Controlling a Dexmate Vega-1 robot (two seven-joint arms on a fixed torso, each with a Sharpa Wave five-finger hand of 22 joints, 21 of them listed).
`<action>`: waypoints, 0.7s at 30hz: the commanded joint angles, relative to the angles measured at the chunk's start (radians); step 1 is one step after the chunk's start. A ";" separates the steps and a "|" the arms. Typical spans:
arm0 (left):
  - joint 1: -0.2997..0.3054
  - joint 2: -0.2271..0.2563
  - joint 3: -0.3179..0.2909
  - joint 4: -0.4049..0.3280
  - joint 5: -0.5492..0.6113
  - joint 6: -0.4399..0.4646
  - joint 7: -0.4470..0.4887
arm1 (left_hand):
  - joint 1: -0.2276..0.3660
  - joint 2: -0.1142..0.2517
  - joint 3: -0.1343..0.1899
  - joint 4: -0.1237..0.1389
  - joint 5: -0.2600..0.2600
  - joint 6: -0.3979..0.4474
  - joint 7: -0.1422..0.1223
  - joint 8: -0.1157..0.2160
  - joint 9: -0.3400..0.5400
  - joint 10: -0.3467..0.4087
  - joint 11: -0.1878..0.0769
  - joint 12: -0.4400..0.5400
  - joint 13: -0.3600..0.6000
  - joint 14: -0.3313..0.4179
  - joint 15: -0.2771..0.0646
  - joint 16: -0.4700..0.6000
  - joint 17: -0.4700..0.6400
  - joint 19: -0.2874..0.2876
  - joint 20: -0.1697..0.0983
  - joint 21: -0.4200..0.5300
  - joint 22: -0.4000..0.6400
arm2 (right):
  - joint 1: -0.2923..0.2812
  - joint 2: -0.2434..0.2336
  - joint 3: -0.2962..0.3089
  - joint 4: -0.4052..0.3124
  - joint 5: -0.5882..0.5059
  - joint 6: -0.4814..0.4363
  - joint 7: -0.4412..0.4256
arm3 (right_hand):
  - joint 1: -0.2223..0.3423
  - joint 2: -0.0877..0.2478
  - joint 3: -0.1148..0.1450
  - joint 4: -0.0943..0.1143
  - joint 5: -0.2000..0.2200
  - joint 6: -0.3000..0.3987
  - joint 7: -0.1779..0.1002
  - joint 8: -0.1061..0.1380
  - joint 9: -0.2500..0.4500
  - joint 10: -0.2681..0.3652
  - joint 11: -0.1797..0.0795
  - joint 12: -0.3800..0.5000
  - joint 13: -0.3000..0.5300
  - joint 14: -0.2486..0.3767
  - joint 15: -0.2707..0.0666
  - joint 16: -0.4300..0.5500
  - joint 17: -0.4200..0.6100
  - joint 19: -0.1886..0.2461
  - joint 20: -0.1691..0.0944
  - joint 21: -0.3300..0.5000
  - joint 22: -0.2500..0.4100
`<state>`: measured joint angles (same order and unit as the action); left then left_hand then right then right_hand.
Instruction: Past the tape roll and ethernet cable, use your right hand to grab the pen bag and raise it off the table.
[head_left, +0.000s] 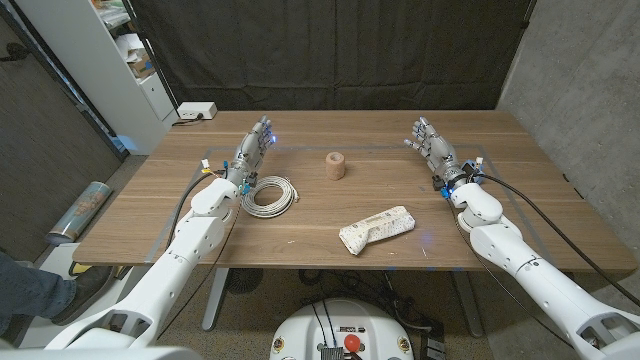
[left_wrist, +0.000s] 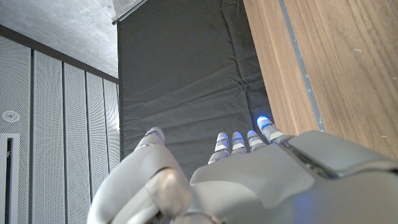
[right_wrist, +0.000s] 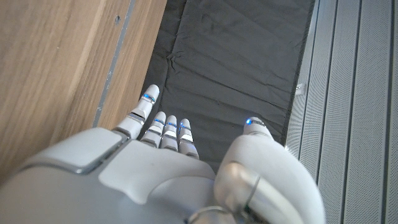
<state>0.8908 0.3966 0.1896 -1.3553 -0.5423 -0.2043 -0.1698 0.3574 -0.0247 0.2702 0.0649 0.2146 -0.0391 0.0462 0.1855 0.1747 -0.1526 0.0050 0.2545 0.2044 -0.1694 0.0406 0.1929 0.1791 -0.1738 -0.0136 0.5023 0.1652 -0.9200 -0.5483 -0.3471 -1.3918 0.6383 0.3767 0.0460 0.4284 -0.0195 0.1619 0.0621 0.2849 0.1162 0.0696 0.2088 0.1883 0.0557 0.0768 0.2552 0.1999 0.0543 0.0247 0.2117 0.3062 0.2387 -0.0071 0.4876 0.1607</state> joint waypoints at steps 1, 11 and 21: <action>-0.008 0.000 0.001 0.010 0.017 -0.020 -0.006 | 0.007 0.004 0.002 -0.007 0.004 0.003 0.009 0.006 0.004 0.001 -0.001 -0.002 -0.001 -0.002 0.002 0.005 0.003 -0.126 0.005 -0.006 0.005 | -0.021 -0.009 0.008 -0.018 0.006 0.024 0.013 | 0.011 0.007 0.003 -0.002 0.005 0.021 0.001 0.006 0.003 0.006 0.003 -0.005 0.001 0.011 -0.002 0.008 -0.002 0.015 0.000 -0.004 0.005; -0.011 -0.001 0.004 0.011 0.007 -0.016 -0.023 | 0.007 0.004 0.000 -0.009 0.004 0.005 0.009 0.006 0.004 0.002 0.001 -0.005 -0.003 -0.002 0.001 0.005 0.003 -0.125 0.007 -0.012 0.006 | -0.042 -0.029 0.014 -0.028 0.004 0.046 0.035 | 0.012 0.009 0.003 -0.004 0.006 0.030 -0.003 0.007 0.003 0.008 0.002 -0.009 0.000 0.025 -0.006 0.012 -0.007 0.032 0.003 -0.006 0.005; 0.001 0.007 0.004 -0.019 0.010 0.001 -0.007 | 0.004 0.000 -0.004 -0.010 0.004 0.007 0.010 0.006 0.004 0.004 0.000 -0.007 -0.004 0.000 0.001 0.005 0.004 -0.124 0.008 -0.017 0.006 | -0.068 -0.044 0.021 -0.050 0.006 0.068 0.049 | 0.013 0.010 0.002 -0.005 0.007 0.035 -0.003 0.007 0.003 0.018 0.001 -0.010 -0.001 0.034 -0.006 0.015 -0.011 0.045 0.002 -0.009 0.005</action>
<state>0.8836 0.3996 0.1919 -1.3525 -0.5302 -0.2149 -0.1817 0.3574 -0.0247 0.2659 0.0607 0.2145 -0.0353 0.0499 0.1855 0.1746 -0.1526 0.0051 0.2545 0.1998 -0.1694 0.0406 0.1929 0.1790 -0.1738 -0.0137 0.4912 0.1651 -0.9619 -0.5750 -0.3337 -1.4203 0.6434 0.4213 0.0792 0.4337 -0.0142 0.1619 0.0621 0.2849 0.1450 0.0660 0.2088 0.1882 0.0626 0.0769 0.2476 0.2000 0.0770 0.0195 0.2197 0.2935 0.2744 -0.0036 0.4798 0.1606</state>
